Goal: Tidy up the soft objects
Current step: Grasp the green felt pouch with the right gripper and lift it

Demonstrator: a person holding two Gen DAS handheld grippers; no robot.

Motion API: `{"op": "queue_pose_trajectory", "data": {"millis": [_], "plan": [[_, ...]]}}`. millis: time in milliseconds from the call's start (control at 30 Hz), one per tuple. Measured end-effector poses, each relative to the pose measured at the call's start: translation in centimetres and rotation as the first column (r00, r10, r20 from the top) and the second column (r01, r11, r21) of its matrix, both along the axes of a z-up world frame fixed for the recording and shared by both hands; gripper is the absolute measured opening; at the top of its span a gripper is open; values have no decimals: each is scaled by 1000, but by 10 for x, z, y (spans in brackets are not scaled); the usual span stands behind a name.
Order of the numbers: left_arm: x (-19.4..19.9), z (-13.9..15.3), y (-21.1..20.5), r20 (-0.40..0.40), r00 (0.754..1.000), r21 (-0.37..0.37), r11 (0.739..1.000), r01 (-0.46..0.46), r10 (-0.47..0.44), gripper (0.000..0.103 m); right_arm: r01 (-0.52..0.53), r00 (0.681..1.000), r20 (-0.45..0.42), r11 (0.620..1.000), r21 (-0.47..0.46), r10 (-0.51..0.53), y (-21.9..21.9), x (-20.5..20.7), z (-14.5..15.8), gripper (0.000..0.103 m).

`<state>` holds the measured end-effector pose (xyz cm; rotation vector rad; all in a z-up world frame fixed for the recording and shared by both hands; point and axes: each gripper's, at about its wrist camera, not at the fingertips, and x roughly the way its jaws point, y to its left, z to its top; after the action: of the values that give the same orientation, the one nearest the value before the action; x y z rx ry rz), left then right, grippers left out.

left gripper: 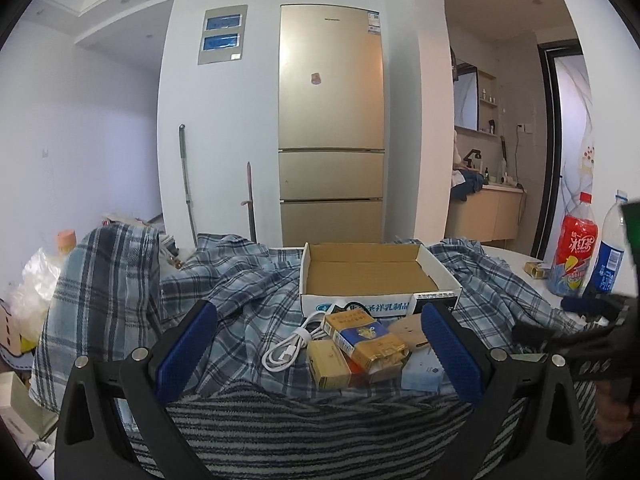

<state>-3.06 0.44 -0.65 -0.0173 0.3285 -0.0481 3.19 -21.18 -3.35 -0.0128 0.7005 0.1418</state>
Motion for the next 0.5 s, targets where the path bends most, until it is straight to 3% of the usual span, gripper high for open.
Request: {"op": "queue_pose_trajectory", "data": {"millis": [133,233,500], "plan": [[4,-3,-3,-28,1000,10,1000,6,-6,103,-26,996,-90,999,-20,24,7,9,-16,103],[6,-5,-4,-39,997,-10,998,66,-66,103,-28,993,-114,999,-24,25,5,11,-22,103],[8,-8,-1,-57,997,-28,998,49,-50,103,-40,977,-209,999,-37,32,8,22,-40,103]]}}
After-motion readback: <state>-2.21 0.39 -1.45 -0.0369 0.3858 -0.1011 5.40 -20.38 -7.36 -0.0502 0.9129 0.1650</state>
